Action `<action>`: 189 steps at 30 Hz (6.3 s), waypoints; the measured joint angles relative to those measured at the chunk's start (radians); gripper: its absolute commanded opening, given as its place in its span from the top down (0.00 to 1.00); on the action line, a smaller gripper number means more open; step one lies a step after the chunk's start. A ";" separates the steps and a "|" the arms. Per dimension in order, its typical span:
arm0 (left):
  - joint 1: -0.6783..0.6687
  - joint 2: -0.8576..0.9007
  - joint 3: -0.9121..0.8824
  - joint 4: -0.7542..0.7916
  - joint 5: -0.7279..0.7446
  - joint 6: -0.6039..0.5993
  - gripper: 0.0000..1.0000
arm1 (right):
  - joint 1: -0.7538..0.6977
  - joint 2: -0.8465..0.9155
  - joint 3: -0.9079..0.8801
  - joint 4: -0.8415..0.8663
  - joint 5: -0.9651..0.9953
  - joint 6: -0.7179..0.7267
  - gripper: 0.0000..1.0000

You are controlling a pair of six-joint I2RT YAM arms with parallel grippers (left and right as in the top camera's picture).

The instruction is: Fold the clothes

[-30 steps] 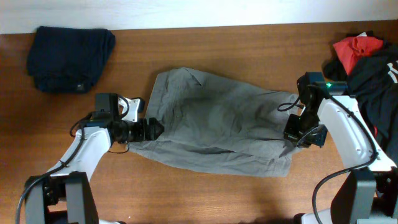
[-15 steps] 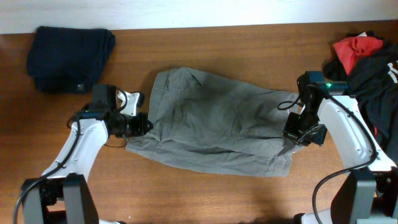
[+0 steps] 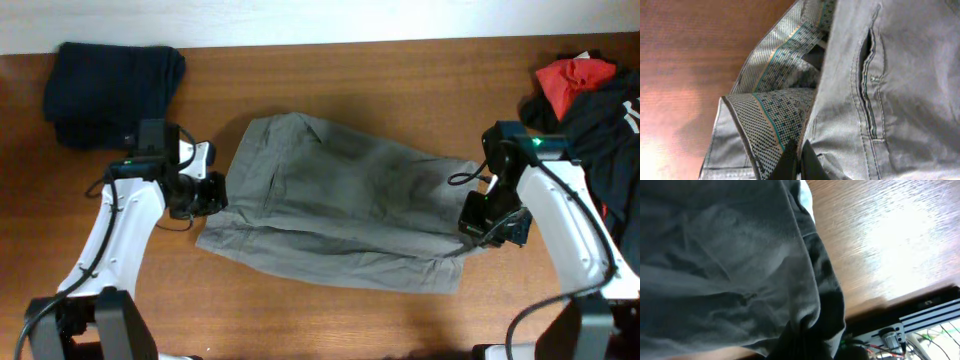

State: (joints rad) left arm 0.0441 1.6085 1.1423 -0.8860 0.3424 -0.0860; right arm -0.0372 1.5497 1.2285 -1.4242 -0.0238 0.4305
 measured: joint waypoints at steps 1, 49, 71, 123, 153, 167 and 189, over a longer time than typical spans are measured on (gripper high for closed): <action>0.011 -0.010 0.000 -0.013 -0.006 -0.009 0.99 | 0.000 -0.008 0.000 -0.009 -0.022 -0.014 0.96; -0.050 0.051 0.120 -0.089 -0.110 -0.122 0.99 | 0.271 -0.006 -0.219 0.337 -0.214 0.145 0.90; -0.042 0.286 0.089 -0.333 -0.130 -0.123 0.99 | 0.271 0.039 -0.283 0.447 -0.230 0.146 0.82; -0.186 0.217 0.237 -0.182 -0.019 -0.173 0.65 | 0.067 0.296 0.178 0.286 -0.158 -0.117 0.36; -0.312 0.269 0.077 -0.084 -0.079 -0.732 0.62 | 0.081 0.296 0.108 0.359 -0.161 -0.120 0.06; -0.313 0.259 0.077 -0.173 -0.131 -0.749 0.99 | 0.081 0.296 0.108 0.363 -0.161 -0.116 0.21; -0.313 0.050 0.074 -0.306 -0.194 -0.722 0.99 | 0.081 0.296 0.013 0.330 -0.156 -0.101 0.16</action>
State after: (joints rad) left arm -0.2691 1.6588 1.2167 -1.1915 0.1482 -0.8082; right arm 0.0441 1.8458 1.2415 -1.0946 -0.1802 0.3294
